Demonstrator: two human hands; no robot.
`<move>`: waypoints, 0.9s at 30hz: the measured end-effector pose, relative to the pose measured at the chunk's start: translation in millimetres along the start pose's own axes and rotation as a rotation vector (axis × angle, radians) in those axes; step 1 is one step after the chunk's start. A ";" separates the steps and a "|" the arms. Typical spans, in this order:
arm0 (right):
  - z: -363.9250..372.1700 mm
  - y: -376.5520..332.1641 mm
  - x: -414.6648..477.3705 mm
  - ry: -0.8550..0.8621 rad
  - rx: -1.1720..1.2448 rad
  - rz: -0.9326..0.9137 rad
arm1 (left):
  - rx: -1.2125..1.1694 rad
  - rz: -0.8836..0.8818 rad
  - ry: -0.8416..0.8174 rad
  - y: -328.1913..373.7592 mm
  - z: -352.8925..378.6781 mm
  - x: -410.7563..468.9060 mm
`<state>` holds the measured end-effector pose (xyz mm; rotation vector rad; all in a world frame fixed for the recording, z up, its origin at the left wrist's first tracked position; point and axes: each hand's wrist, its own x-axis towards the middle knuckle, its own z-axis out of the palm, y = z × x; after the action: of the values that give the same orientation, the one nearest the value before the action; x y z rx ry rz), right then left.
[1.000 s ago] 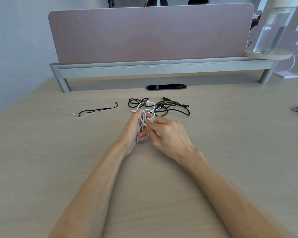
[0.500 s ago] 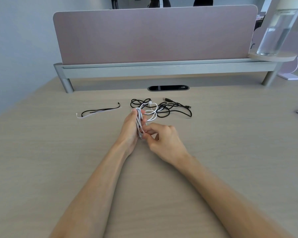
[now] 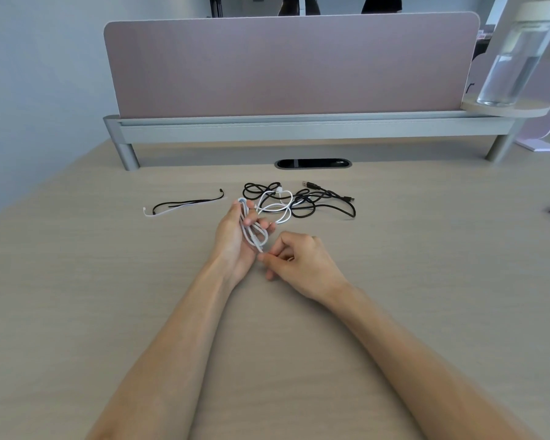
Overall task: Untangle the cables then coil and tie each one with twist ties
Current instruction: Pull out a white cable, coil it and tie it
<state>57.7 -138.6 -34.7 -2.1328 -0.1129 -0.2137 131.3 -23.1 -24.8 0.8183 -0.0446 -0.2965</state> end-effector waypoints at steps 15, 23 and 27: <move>-62.6 12.4 12.3 0.246 -0.603 0.045 | 1.081 -0.080 -0.122 3.2 7.3 -9.1; -56.1 17.4 14.7 0.434 -0.552 0.011 | 1.059 -0.252 -0.286 4.0 12.1 -14.0; -51.1 20.1 17.3 0.491 -0.586 0.043 | 1.008 -0.256 -0.259 1.5 12.0 -11.8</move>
<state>72.4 -192.6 -20.8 -2.5815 0.3197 -0.8175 118.5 -27.4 -14.6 1.7868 -0.3549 -0.6407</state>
